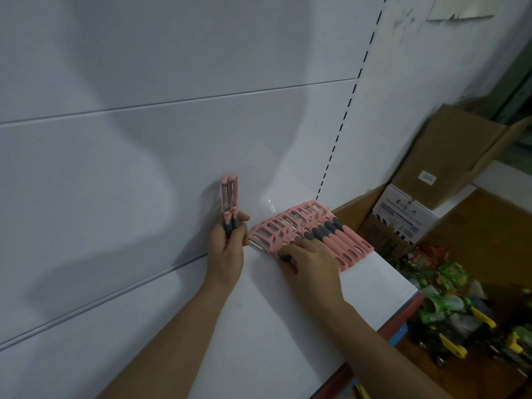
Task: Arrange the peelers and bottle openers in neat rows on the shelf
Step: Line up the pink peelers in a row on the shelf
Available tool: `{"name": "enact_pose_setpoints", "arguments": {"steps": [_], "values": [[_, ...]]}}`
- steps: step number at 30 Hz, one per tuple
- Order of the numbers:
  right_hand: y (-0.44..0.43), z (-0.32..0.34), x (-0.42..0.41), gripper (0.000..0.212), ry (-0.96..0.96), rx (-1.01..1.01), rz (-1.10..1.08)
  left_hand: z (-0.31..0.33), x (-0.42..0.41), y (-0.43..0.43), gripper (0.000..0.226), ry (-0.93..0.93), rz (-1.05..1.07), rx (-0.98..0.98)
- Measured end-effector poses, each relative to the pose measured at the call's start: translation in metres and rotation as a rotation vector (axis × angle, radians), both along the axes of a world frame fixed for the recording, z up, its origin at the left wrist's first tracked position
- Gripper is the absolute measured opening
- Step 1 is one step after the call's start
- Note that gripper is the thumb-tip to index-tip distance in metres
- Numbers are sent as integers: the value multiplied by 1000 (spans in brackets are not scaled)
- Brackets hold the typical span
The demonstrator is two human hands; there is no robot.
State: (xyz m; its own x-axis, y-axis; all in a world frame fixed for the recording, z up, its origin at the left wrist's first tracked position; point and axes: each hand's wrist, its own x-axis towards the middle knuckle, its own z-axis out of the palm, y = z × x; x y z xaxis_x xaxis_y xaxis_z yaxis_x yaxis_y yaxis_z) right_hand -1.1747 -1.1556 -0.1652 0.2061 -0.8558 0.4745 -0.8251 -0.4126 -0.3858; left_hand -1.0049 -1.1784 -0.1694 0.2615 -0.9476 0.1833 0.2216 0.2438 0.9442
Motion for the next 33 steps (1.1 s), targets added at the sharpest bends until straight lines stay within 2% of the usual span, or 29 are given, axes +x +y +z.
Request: {"name": "enact_pose_setpoints", "arguments": {"steps": [7, 18, 21, 24, 27, 30, 33], "values": [[1, -4, 1, 20, 64, 42, -4, 2, 0, 2, 19, -28, 1, 17], [-2, -9, 6, 23, 34, 24, -11, 4, -1, 3, 21, -32, 24, 22], [-2, -11, 6, 26, 35, -19, -4, 2, -3, 3, 22, -18, 16, 21], [0, -12, 7, 28, 22, -93, 7, 1, -3, 3, 12, -19, -2, 0], [3, -9, 9, 22, -59, -82, -15, -2, -3, 1, 11, -38, -7, -10], [-4, 5, 10, 25, -301, 18, -6, -4, -4, 1, 15, -46, -69, 25], [-19, 27, 13, 26, -530, 169, 90, -4, -3, 3, 22, -223, -143, -73]]}}
